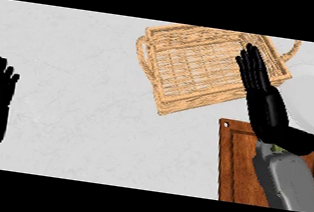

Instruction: Pick the squash from the cutting board and place it in the basket

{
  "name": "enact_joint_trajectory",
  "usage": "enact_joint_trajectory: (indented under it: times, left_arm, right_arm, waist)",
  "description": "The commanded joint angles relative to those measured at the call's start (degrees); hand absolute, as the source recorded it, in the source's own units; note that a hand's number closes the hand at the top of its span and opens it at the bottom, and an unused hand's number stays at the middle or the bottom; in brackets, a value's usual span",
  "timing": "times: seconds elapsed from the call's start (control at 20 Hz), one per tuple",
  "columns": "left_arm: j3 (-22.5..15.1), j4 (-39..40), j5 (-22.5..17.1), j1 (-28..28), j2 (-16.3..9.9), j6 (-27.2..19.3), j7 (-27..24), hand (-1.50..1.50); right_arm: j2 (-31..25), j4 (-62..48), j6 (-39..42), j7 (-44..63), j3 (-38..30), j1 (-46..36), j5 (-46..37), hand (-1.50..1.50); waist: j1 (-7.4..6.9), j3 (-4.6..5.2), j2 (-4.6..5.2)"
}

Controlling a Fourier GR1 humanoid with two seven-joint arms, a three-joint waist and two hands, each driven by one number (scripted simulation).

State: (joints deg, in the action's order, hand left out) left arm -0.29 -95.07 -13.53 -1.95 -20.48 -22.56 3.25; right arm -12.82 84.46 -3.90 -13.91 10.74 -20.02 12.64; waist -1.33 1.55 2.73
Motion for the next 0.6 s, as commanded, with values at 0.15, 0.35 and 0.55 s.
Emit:
enact_joint_trajectory:
  times: [0.15, 0.35, 0.55]
  left_arm:
    - [-2.1, 0.1, -0.3, -0.8, 2.4, 3.1, -4.9, 0.00]
    - [-8.1, -1.1, 1.2, -1.5, 6.0, 4.9, -7.6, 0.00]
    - [-8.3, -1.6, 0.5, 0.2, 5.4, 6.4, -5.0, 0.00]
  right_arm:
    - [-12.0, 8.3, 6.0, 3.1, -8.2, 14.0, 5.7, 1.50]
    - [-16.1, 16.9, 14.7, -4.4, -4.2, 23.7, 3.2, 1.50]
    - [-11.1, 27.3, -2.8, 3.4, 1.2, 32.2, -11.3, -1.50]
  waist:
    - [4.53, -1.46, -3.33]
    - [4.51, -1.50, -3.36]
    - [3.29, -1.46, -3.18]
